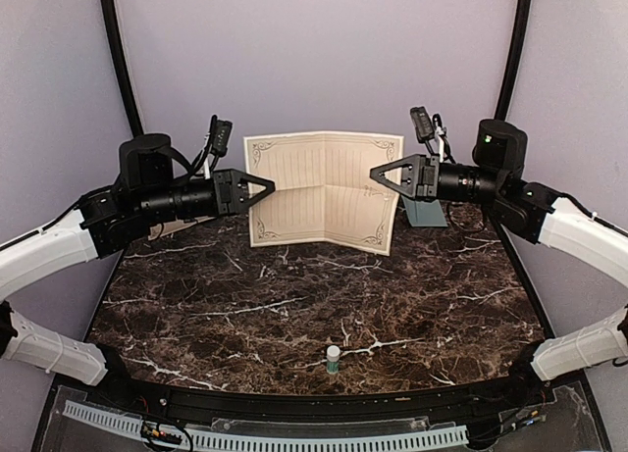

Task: Place the letter into the envelope and seal it
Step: Fold the letter.

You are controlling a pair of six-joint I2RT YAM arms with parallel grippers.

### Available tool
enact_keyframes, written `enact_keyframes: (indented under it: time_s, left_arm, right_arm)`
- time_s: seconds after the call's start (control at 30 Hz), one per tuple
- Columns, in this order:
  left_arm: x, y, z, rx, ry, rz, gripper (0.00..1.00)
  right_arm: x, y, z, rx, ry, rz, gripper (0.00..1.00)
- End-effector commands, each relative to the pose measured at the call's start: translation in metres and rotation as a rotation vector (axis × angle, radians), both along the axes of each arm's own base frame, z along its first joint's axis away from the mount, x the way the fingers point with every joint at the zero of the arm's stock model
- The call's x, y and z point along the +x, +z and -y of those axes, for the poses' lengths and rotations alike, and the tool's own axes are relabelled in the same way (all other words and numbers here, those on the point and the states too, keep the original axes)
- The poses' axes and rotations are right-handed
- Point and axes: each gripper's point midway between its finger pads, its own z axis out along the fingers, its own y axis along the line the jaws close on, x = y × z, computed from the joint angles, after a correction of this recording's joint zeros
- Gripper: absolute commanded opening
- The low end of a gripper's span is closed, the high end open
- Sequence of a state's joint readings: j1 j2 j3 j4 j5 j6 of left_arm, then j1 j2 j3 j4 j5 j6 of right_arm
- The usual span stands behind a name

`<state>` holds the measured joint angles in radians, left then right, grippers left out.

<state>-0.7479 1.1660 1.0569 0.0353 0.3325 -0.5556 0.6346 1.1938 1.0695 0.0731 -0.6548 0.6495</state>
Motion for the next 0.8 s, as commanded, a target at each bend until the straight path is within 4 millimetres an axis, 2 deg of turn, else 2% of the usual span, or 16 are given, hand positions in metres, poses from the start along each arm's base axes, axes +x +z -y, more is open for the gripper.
enact_keyframes:
  time_s: [0.0, 0.23, 0.37, 0.63, 0.7, 0.77]
  left_arm:
    - [0.001, -0.008, 0.0, 0.008, -0.002, -0.017, 0.2]
    - [0.003, -0.013, 0.0, 0.016, 0.003, -0.024, 0.02]
    - [0.005, -0.014, -0.001, 0.007, 0.017, -0.028, 0.0]
    - [0.011, -0.01, -0.002, -0.05, 0.057, -0.037, 0.0]
    - [0.012, -0.009, 0.0, -0.058, 0.048, -0.04, 0.0]
    - [0.012, -0.005, 0.0, -0.073, 0.042, -0.032, 0.0]
  right_arm:
    - [-0.001, 0.013, 0.002, 0.027, -0.003, 0.021, 0.0]
    - [0.0, 0.01, 0.002, 0.024, -0.012, 0.012, 0.0]
    - [0.003, 0.01, 0.004, 0.02, -0.035, 0.005, 0.0]
    - [0.012, 0.013, 0.013, 0.015, -0.121, 0.013, 0.62]
    - [0.015, 0.017, 0.018, 0.016, -0.157, 0.026, 0.73]
    - [0.017, 0.022, 0.025, 0.015, -0.201, 0.041, 0.79]
